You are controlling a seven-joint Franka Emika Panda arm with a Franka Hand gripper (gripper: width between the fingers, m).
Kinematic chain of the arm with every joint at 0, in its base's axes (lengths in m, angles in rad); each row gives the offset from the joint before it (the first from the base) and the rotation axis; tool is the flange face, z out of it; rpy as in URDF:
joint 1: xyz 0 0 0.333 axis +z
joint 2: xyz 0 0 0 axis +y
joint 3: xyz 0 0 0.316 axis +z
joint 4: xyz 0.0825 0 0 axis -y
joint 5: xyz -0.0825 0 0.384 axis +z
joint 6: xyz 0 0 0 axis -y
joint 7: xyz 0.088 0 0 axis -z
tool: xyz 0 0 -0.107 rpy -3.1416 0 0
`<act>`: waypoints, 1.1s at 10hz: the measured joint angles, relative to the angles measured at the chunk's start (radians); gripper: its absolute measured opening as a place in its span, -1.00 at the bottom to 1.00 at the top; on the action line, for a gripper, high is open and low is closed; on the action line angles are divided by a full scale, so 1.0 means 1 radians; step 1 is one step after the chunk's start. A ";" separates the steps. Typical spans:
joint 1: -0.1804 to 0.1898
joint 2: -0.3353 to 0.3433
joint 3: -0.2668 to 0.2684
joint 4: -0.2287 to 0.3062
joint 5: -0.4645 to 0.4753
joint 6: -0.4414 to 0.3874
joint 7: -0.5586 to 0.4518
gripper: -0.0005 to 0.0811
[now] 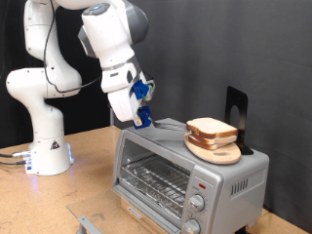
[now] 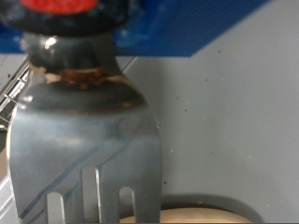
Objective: Make a piece of toast with the oven
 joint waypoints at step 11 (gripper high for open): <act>-0.002 0.039 0.067 0.040 -0.024 0.055 0.126 0.22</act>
